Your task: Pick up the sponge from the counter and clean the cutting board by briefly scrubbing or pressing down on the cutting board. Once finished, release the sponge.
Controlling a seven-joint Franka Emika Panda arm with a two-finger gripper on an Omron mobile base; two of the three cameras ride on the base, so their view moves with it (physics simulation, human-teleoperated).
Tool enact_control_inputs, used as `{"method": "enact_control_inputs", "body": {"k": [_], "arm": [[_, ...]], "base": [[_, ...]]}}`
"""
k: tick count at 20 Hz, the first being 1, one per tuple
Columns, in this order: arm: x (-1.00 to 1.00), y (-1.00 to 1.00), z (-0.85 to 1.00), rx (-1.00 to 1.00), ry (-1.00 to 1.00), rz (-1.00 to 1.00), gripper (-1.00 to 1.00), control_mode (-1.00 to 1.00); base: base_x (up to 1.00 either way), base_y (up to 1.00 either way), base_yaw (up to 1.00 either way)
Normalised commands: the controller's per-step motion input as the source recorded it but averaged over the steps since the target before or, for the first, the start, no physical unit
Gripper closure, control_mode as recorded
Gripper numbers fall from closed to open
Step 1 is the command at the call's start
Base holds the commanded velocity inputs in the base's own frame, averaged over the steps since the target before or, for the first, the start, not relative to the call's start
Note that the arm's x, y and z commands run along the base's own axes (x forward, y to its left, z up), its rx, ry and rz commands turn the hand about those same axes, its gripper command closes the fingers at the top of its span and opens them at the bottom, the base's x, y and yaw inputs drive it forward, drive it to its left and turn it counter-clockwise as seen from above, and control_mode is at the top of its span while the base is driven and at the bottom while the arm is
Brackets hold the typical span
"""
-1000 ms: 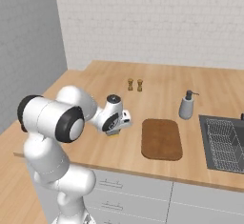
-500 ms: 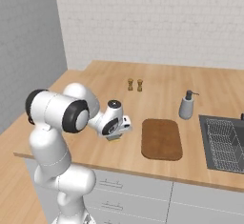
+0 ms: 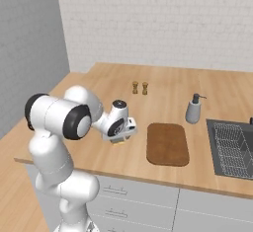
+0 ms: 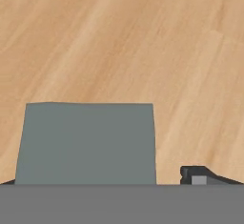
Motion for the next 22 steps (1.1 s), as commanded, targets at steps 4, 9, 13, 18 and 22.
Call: {"method": "enact_control_inputs", "body": {"k": [4,9,13,18,22], "arm": [[-0.14,0.0,0.57,0.0,0.0,0.0,-1.0,-1.0],[0.0,0.01,-0.11,-0.02,0.01,0.0,-1.0,-1.0],[0.08,0.0,-0.09,-0.01,0.01,0.04,-1.0,-1.0],[-0.03,0.41,-0.83,-0.07,0.05,0.03,-1.0,-1.0],[0.15,0.06,-0.89,-0.12,0.09,0.1,-1.0,-1.0]], "base": [[0.0,0.0,0.0],[0.0,0.0,0.0],[0.0,0.0,0.0],[0.0,0.0,0.0],[0.0,0.0,0.0]]}}
